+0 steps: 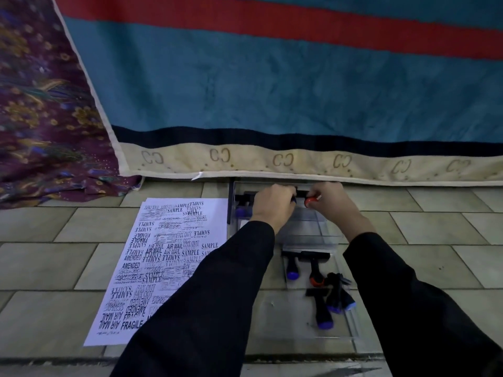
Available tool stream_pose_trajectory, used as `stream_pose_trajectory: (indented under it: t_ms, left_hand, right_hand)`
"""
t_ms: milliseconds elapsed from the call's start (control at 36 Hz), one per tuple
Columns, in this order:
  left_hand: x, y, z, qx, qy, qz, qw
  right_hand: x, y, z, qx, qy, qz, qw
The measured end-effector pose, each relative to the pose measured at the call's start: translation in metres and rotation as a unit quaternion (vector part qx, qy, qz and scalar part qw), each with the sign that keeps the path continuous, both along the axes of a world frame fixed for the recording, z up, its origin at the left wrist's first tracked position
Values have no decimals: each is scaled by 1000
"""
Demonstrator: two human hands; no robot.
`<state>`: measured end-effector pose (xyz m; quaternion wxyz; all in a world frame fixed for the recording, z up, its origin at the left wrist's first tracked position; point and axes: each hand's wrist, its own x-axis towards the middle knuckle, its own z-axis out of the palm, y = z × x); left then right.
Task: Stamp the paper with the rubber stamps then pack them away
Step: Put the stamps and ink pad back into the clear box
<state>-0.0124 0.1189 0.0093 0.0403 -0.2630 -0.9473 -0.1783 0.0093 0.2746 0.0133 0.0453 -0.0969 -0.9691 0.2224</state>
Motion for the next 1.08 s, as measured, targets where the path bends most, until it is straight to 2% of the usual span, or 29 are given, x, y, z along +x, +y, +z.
stream_pose_trajectory:
  t_ms: [194, 528, 639, 750, 861, 972, 1083]
  left_hand:
    - [3, 9, 1, -80, 15, 3, 997]
    - [13, 22, -3, -194, 33, 3, 980]
    - [15, 17, -1, -159, 40, -8, 986]
    - [19, 6, 0, -94, 39, -11, 995]
    - [30, -9, -5, -47, 45, -4, 998]
    - [47, -30, -15, 17, 36, -26, 999]
    - [65, -47, -24, 11, 39, -73, 997]
  right_hand:
    - [-3, -1, -1, 17, -31, 1, 999]
    - [-1, -5, -1, 106, -43, 54, 992]
    - [5, -9, -1, 160, -55, 67, 983]
    - [9, -10, -3, 170, -47, 70, 982]
    - [19, -14, -4, 88, -1, 66, 994]
    - [43, -20, 0, 27, 91, 54, 994]
    - [77, -41, 8, -10, 132, 54, 990]
